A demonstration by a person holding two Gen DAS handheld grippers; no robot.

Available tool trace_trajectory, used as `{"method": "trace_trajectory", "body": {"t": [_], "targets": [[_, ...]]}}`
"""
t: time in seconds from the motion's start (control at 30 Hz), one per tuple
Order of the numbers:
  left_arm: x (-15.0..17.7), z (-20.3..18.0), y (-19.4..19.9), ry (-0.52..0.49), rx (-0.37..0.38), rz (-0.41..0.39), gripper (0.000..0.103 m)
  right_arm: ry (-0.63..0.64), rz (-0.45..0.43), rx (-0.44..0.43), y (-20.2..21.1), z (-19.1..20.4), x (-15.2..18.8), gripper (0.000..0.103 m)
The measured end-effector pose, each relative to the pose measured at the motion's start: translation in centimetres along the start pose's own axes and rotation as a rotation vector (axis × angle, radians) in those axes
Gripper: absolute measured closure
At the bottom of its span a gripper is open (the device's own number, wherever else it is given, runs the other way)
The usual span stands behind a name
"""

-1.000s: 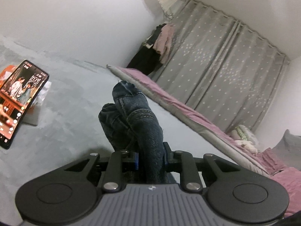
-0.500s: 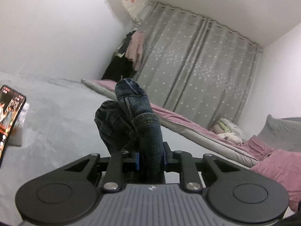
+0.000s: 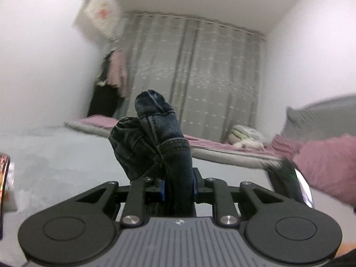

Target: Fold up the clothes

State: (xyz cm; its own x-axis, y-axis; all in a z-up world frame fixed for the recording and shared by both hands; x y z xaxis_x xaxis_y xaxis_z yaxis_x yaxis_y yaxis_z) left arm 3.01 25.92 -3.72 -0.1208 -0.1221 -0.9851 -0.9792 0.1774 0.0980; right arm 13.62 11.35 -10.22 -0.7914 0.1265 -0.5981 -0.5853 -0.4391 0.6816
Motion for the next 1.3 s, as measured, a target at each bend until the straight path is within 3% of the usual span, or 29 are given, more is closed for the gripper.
{"method": "trace_trajectory", "body": {"t": [0.13, 0.27, 0.5, 0.7, 0.8, 0.9, 0.93, 1.07, 1.17, 1.3], "targets": [[0.2, -2.1, 1.3, -0.111, 0.083, 0.017, 0.084, -0.076, -0.006, -0.063, 2.1, -1.5, -0.1, 0.067], [0.6, -4.4, 2.2, -0.207, 0.164, 0.048, 0.084, -0.176, -0.019, -0.1, 5.1, -3.9, 0.4, 0.056], [2.2, -7.8, 3.2, -0.364, 0.304, 0.187, 0.084, -0.41, -0.061, -0.164, 10.7, -9.9, 1.6, 0.051], [3.9, -10.6, 4.1, -0.523, 0.39, 0.335, 0.081, -0.505, -0.097, -0.13, 14.3, -14.4, 3.9, 0.049], [4.2, -11.5, 4.8, -0.559, 0.44, 0.386, 0.072, -0.544, -0.13, -0.158, 15.6, -15.9, 5.0, 0.047], [4.3, -12.1, 5.7, -0.577, 0.5, 0.434, 0.056, -0.574, -0.151, -0.189, 16.3, -16.8, 5.5, 0.045], [4.1, -12.1, 5.9, -0.564, 0.524, 0.445, 0.051, -0.584, -0.149, -0.209, 16.4, -16.8, 5.5, 0.045], [2.5, -11.5, 6.5, -0.475, 0.614, 0.475, 0.046, -0.599, -0.107, -0.249, 16.3, -16.2, 5.2, 0.046], [1.0, -10.4, 6.2, -0.352, 0.639, 0.466, 0.046, -0.615, -0.054, -0.264, 15.7, -16.0, 5.5, 0.047], [-0.6, -8.1, 4.4, -0.207, 0.616, 0.426, 0.046, -0.603, -0.007, -0.306, 15.7, -15.3, 5.9, 0.051]]}}
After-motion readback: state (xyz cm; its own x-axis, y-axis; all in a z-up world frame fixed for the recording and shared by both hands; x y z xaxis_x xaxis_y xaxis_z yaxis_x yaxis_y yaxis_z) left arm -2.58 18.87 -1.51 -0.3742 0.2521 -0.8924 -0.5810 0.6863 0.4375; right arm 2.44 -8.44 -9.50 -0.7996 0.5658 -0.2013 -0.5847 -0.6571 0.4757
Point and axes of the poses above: each gripper's, at about its wrist camera, not at the fingertips, and y roughly against the way its jaws point, z to its left, x to its underside, the point moved 4 cm from there along -y, roughly the way its jaws point, and after that the axes turned 3 degrees about z, right-handed, at the moved point
